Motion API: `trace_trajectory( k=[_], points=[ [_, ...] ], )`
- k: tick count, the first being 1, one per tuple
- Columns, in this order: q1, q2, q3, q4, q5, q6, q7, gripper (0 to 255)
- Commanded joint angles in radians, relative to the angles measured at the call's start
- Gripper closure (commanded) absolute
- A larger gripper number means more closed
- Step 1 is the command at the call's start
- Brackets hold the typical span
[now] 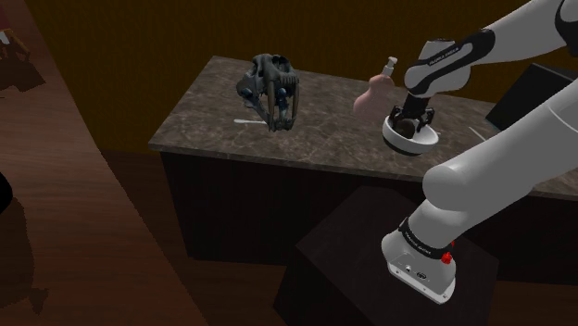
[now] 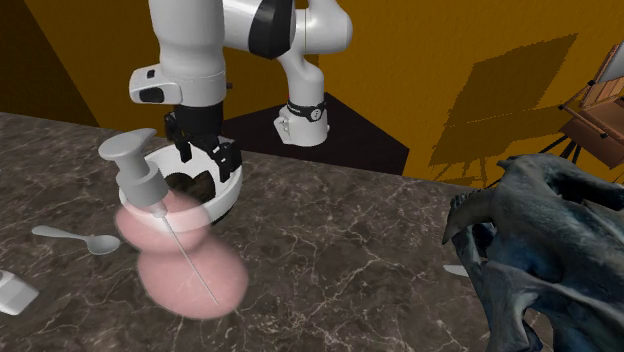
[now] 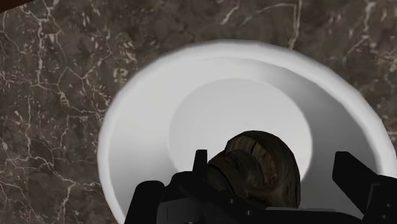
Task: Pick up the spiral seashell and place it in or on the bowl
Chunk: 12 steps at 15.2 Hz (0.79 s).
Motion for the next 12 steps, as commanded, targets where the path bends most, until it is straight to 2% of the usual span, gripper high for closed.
trace_trajectory(
  k=[1,4,12],
  points=[
    [-0.001,0.024,-0.006,-0.006,-0.001,0.031,-0.001,0],
    [-0.005,0.067,-0.016,-0.02,-0.002,0.088,-0.003,0],
    [-0.005,0.067,-0.016,-0.02,-0.002,0.088,-0.003,0]
  ],
)
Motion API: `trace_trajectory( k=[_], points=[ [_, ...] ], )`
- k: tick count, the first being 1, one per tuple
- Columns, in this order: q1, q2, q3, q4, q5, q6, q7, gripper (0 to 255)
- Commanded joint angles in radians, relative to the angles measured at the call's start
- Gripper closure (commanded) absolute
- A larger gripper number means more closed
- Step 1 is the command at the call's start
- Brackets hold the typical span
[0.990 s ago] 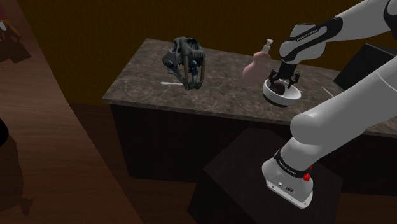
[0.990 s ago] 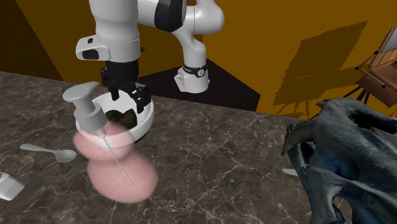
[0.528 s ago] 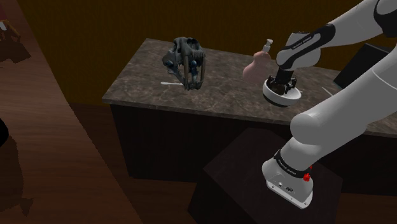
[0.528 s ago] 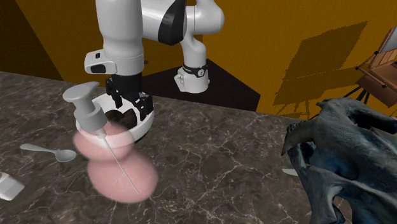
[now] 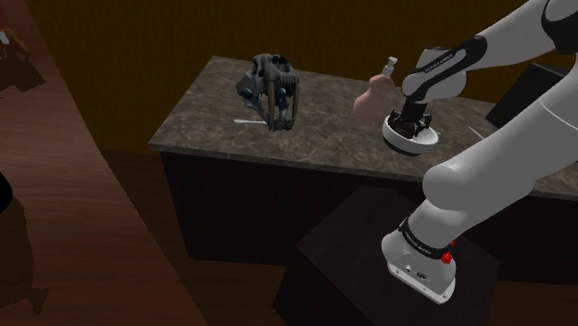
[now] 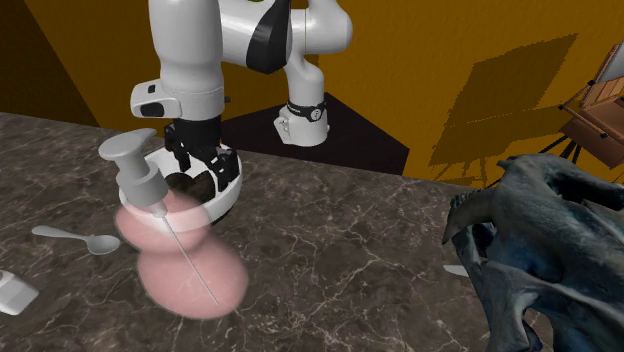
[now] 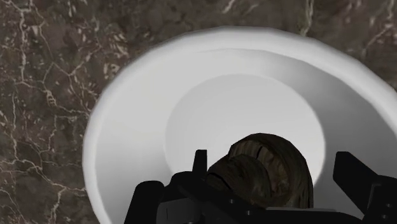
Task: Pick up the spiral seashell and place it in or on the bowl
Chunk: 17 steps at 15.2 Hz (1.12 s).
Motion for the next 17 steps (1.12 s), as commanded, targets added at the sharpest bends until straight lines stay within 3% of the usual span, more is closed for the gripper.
trace_trajectory(
  k=[1,10,17],
  points=[
    [0.001,0.009,0.0,-0.005,0.0,0.0,0.0,255],
    [0.001,0.009,0.001,-0.007,0.0,0.0,0.002,255],
    [0.003,-0.068,0.013,0.028,0.002,-0.11,-0.009,255]
  ],
)
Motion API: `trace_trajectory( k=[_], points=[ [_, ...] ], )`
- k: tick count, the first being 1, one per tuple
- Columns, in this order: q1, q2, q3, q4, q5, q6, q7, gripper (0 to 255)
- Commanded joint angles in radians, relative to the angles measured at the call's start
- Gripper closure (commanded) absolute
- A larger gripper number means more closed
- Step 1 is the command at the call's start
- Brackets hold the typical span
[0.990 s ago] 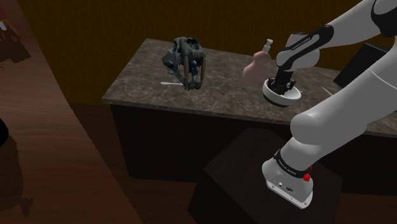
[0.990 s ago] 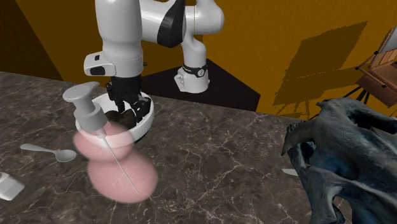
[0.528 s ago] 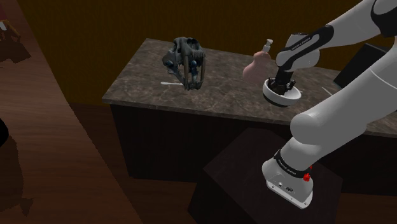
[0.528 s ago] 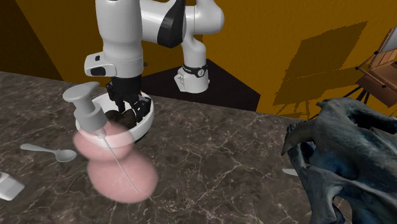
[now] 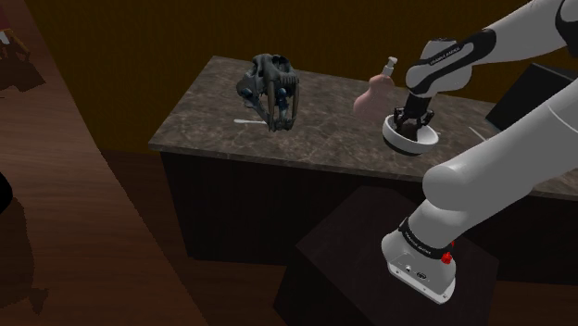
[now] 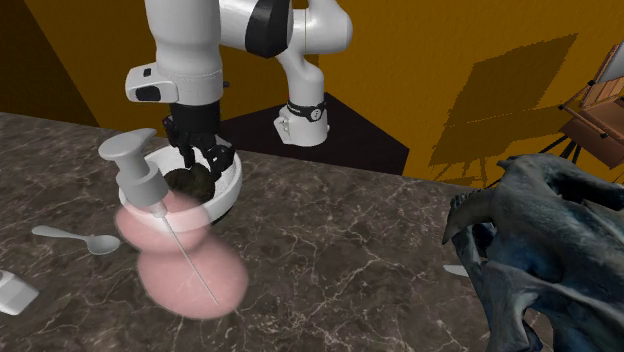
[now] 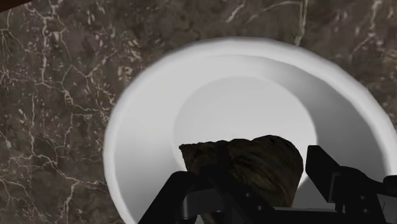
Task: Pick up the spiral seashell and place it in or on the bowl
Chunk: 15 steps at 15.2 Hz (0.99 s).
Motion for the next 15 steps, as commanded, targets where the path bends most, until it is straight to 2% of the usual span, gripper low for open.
trace_trajectory(
  k=[1,15],
  points=[
    [0.001,-0.019,0.003,0.015,0.003,-0.034,-0.005,255],
    [0.006,-0.127,0.031,0.119,0.019,-0.243,-0.034,255]
  ],
)
